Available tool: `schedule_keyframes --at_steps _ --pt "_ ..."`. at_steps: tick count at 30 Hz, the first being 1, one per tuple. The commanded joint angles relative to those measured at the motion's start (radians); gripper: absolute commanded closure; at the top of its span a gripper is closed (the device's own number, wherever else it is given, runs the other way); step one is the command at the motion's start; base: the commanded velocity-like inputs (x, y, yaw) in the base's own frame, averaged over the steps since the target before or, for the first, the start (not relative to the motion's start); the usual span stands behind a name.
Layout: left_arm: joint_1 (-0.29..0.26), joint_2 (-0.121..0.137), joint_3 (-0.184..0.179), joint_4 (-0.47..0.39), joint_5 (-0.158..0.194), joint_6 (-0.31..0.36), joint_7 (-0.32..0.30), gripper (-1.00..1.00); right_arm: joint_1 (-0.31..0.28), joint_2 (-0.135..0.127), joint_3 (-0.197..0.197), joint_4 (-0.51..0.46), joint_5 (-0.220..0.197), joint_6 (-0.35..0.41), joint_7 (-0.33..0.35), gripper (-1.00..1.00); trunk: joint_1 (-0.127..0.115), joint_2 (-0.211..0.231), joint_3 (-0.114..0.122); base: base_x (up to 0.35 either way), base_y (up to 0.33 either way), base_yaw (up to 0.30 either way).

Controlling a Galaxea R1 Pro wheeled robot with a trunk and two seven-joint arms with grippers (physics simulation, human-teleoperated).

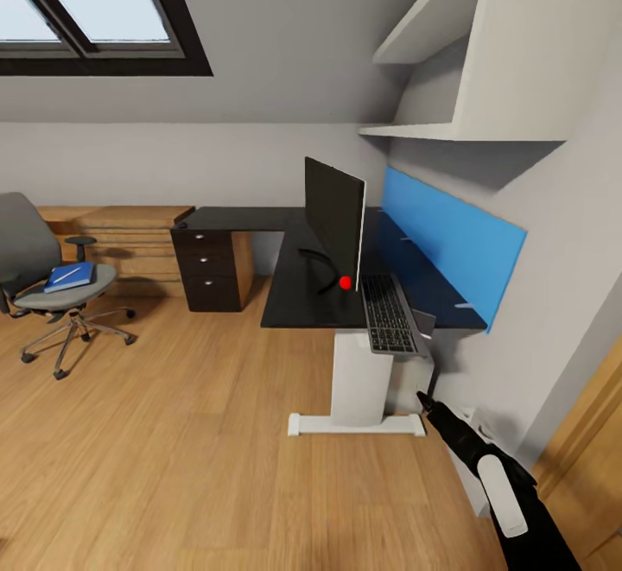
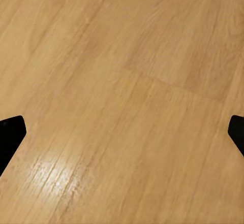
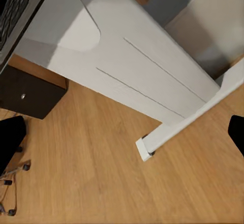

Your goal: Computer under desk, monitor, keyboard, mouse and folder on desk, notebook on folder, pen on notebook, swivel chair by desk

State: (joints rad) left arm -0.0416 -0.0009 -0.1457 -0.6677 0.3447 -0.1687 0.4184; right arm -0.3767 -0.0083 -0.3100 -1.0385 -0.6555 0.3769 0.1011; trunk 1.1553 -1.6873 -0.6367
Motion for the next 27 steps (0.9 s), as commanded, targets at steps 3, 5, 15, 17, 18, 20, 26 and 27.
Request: schedule_keyframes --at_steps 3,5,15,17,18,20,26,27 --pt "-0.001 0.001 -0.006 0.0 0.011 -0.006 0.006 -1.0 -0.001 0.0 -0.007 -0.002 -0.005 0.008 0.031 -1.0 0.012 -0.022 -0.01 0.0 0.0 0.0" --pt "0.0 0.001 -0.006 0.0 0.011 -0.006 0.006 -1.0 -0.001 0.0 -0.01 -0.002 -0.007 0.011 0.078 -1.0 0.019 -0.036 -0.017 0.0 0.0 0.0" --pt "-0.001 0.001 -0.006 0.0 0.009 -0.008 0.004 -1.0 0.015 -0.001 -0.026 0.001 -0.06 0.022 0.345 -1.0 0.046 -0.085 -0.039 0.0 0.0 0.0" --pt "-0.001 0.001 -0.007 0.0 0.008 -0.009 0.002 -1.0 0.019 -0.002 -0.027 0.0 -0.067 0.024 0.389 -1.0 0.046 -0.085 -0.039 0.006 0.0 0.0" --pt "-0.001 0.001 -0.008 0.0 0.007 -0.009 0.002 -1.0 0.022 -0.002 -0.027 -0.001 -0.074 0.028 0.431 -1.0 0.046 -0.085 -0.039 0.074 0.0 0.0" --pt "0.0 0.001 -0.008 0.0 0.006 -0.009 0.001 -1.0 0.024 -0.002 -0.027 -0.001 -0.079 0.033 0.467 -1.0 0.046 -0.085 -0.039 0.134 0.0 0.0" --pt "-0.001 0.0 -0.01 0.002 0.004 -0.01 0.0 -1.0 0.027 -0.002 -0.029 -0.003 -0.087 0.044 0.56 -1.0 0.046 -0.085 -0.039 0.079 0.0 0.0" --pt "-0.001 0.001 -0.011 0.002 0.004 -0.011 0.0 -1.0 0.028 -0.001 -0.029 -0.003 -0.087 0.042 0.574 -1.0 0.046 -0.085 -0.039 0.123 0.0 0.0"
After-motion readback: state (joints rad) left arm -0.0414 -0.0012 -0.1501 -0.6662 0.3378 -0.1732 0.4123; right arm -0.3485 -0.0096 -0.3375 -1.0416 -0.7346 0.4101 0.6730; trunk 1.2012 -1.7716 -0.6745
